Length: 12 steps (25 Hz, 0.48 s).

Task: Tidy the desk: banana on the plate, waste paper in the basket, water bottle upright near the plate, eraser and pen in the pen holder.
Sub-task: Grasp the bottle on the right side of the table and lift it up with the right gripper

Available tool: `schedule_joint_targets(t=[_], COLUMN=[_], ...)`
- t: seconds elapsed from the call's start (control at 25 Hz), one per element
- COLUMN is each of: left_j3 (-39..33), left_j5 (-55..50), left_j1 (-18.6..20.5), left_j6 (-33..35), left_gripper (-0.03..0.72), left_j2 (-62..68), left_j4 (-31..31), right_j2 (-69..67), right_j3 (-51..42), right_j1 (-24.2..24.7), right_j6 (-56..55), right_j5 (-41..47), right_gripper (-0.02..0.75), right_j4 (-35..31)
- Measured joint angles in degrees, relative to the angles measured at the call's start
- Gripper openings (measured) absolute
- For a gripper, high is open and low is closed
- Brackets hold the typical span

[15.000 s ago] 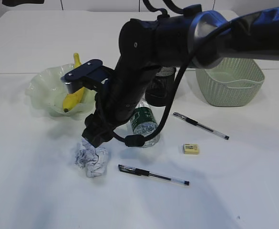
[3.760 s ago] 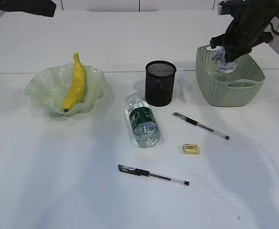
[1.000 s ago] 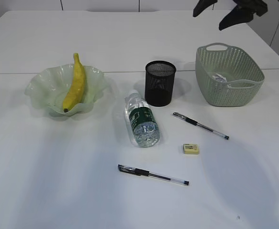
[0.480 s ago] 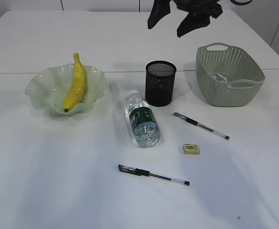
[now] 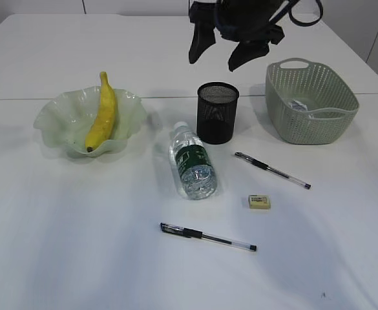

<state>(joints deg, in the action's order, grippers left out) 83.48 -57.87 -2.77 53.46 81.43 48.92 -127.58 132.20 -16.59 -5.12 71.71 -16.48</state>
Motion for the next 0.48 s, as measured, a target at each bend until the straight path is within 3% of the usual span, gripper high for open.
schedule_joint_targets(t=[0.48], left_j3=[0.0], left_j5=[1.1], left_j1=[0.0], left_j6=[-5.3], left_gripper=[0.317], left_j2=[0.0], left_j4=[-4.4], right_j2=[-5.0], right_j3=[0.0], right_j1=[-1.7], right_j6=[0.0], right_j5=[0.0], right_gripper=[0.618], right_j4=[3.3])
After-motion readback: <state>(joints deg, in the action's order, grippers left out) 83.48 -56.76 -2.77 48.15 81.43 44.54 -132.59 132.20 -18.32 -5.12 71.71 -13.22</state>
